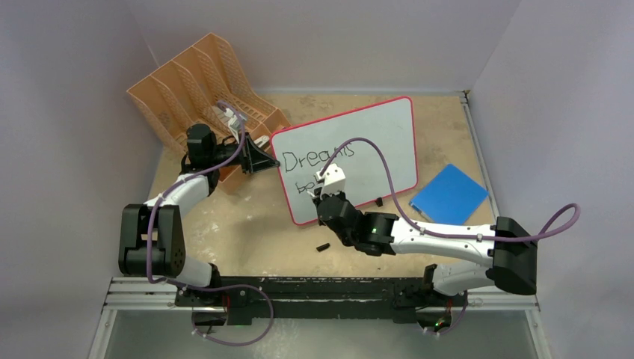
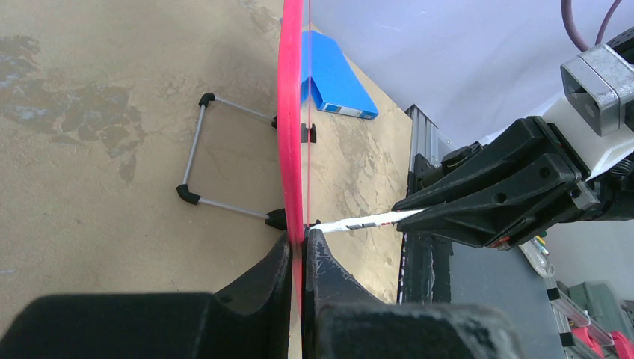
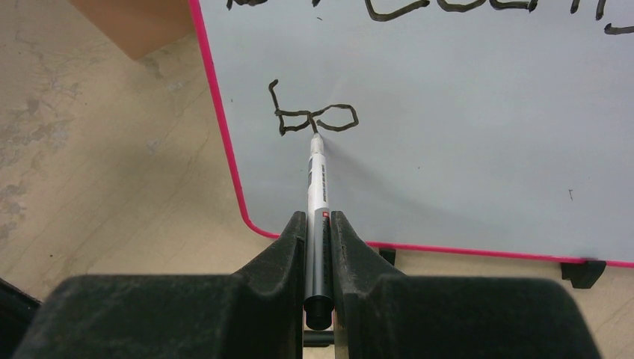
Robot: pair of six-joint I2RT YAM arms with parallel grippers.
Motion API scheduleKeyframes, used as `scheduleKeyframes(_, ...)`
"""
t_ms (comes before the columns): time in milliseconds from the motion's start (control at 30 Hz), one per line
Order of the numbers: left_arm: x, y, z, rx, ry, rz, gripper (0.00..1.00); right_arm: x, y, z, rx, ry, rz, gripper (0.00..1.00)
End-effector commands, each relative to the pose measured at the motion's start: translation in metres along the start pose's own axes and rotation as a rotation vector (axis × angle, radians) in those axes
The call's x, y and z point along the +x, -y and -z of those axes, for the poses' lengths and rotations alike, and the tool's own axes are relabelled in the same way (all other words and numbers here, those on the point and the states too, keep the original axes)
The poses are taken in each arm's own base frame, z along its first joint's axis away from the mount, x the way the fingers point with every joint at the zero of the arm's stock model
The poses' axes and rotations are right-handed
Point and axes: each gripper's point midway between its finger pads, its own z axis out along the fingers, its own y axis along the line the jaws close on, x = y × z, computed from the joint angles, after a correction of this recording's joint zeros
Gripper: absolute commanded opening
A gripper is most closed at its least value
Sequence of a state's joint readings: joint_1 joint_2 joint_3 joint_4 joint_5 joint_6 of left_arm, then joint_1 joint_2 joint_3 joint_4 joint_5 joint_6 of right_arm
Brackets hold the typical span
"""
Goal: Write a sentence on the whiteboard
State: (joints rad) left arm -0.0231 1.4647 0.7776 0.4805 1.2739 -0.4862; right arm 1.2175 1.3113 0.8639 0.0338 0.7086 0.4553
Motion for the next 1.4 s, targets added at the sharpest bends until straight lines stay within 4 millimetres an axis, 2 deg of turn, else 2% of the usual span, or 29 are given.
scheduleKeyframes(0, -0.014, 0.013, -0.001, 0.031, 0.007, -0.096, 0.0, -0.012, 0.008, 0.003, 0.049, 0.027, -0.021, 0.0)
scheduleKeyframes(200, -0.014, 0.013, -0.001, 0.031, 0.007, -0.096, 0.0, -0.008, 0.017, 0.004, 0.085, 0.014, -0.008, 0.0)
scheduleKeyframes(567, -0.014, 0.014, -0.001, 0.031, 0.007, -0.097, 0.0, -0.016, 0.028, 0.007, 0.132, 0.041, -0.041, 0.0)
scheduleKeyframes(800, -0.014, 0.013, -0.001, 0.029, 0.007, -0.098, 0.0, -0.021, 0.021, 0.011, 0.072, 0.058, -0.049, 0.0)
scheduleKeyframes(900, -0.014, 0.013, -0.001, 0.029, 0.007, -0.097, 0.0, -0.032, 0.017, 0.018, 0.024, 0.097, -0.082, 0.0)
scheduleKeyframes(1100, -0.014, 0.014, -0.002, 0.03, 0.007, -0.097, 0.0, -0.036, 0.03, 0.022, 0.059, 0.113, -0.094, 0.0)
scheduleKeyframes(1367, -0.014, 0.013, -0.001, 0.028, 0.008, -0.098, 0.0, -0.033, 0.038, 0.015, 0.096, 0.108, -0.112, 0.0)
